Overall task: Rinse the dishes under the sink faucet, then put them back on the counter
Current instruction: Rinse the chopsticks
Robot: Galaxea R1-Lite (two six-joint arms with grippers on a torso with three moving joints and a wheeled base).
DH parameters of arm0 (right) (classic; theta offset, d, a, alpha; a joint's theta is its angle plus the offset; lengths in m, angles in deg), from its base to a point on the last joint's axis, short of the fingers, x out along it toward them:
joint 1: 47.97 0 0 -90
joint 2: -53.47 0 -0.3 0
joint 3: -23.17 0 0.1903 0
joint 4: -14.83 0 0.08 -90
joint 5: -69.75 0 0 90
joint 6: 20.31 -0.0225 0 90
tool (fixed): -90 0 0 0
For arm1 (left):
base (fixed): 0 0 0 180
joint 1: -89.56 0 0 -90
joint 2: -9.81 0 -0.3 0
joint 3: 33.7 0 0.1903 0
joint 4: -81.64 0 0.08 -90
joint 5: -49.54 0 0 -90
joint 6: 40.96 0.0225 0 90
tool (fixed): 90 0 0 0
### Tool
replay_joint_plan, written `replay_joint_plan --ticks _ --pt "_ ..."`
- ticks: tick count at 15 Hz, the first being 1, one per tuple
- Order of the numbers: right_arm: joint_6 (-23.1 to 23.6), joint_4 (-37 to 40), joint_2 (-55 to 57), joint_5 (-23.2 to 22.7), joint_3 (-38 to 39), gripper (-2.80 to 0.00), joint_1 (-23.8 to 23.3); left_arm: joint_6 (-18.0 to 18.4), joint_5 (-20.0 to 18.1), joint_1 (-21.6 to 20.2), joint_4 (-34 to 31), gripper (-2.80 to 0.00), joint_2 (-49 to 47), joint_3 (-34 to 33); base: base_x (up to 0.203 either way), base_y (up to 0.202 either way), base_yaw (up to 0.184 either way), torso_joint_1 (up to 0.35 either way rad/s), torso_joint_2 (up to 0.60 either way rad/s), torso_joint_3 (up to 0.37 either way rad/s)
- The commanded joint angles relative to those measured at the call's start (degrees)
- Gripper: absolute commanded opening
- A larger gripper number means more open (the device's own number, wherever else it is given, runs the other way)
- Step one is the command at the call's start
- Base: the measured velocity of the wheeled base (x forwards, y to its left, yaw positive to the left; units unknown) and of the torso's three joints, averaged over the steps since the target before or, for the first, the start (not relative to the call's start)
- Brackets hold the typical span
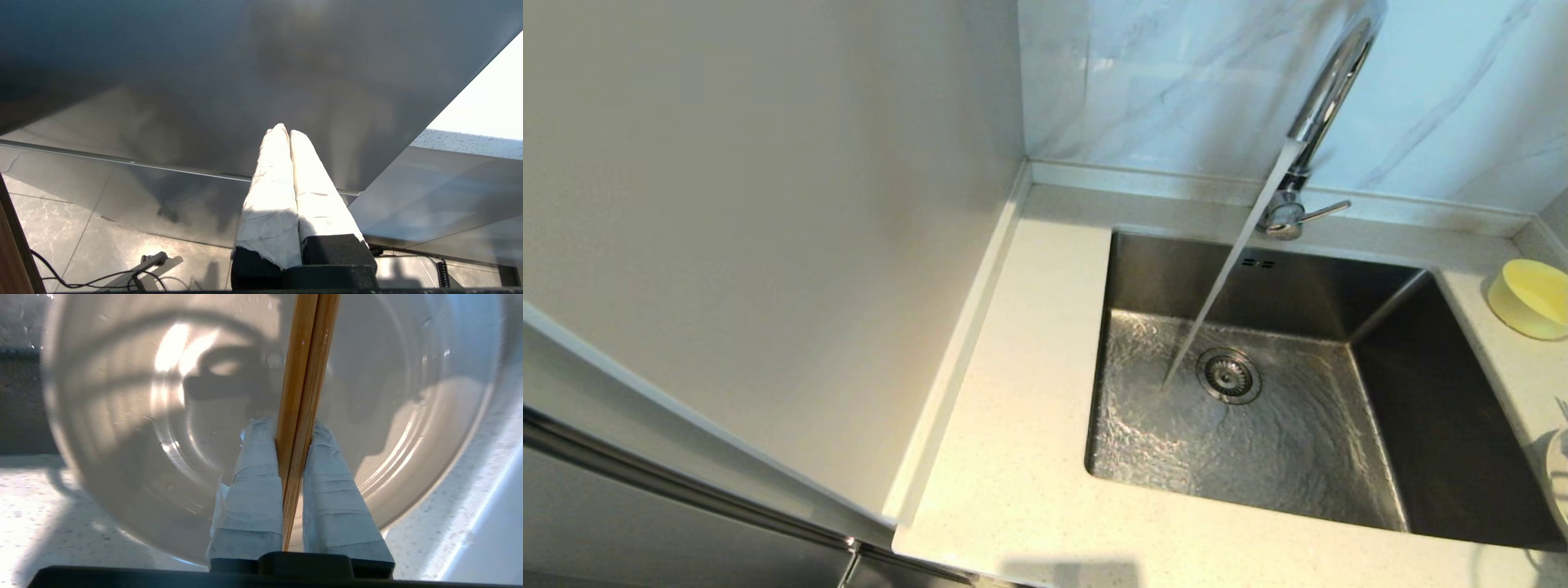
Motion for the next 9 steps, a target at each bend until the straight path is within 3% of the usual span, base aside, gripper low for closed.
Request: replay_joint_plan --ticks 1,3,5,7,9 --pt "-0.02 0.04 -2.50 -0.11 -0.17 -2.80 0.95 0.00 0.00 0.00 -0.01 -2.80 0.00 0.00 0.000 0.000 0.000 0.000 0.00 0.000" --pt "-0.28 0.07 -5.21 -0.11 -1.23 -2.80 2.87 0.00 0.00 0.00 -0.01 -2.80 0.00 0.00 0.000 0.000 0.000 0.000 0.00 0.000" --pt "-1.63 0.11 -7.67 0.05 -2.29 -2.80 8.21 0.00 0.00 0.00 -0.01 -2.80 0.00 0.00 0.000 0.000 0.000 0.000 0.00 0.000" --pt "-2.33 0.06 -10.16 0.85 -3.06 -2.80 15.82 0.00 0.00 0.00 -0.01 -2.80 0.00 0.00 0.000 0.000 0.000 0.000 0.00 0.000" --pt "-3.00 0.04 -11.46 4.72 -3.66 -2.80 25.60 0.00 0.00 0.00 -0.01 -2.80 0.00 0.00 0.000 0.000 0.000 0.000 0.00 0.000"
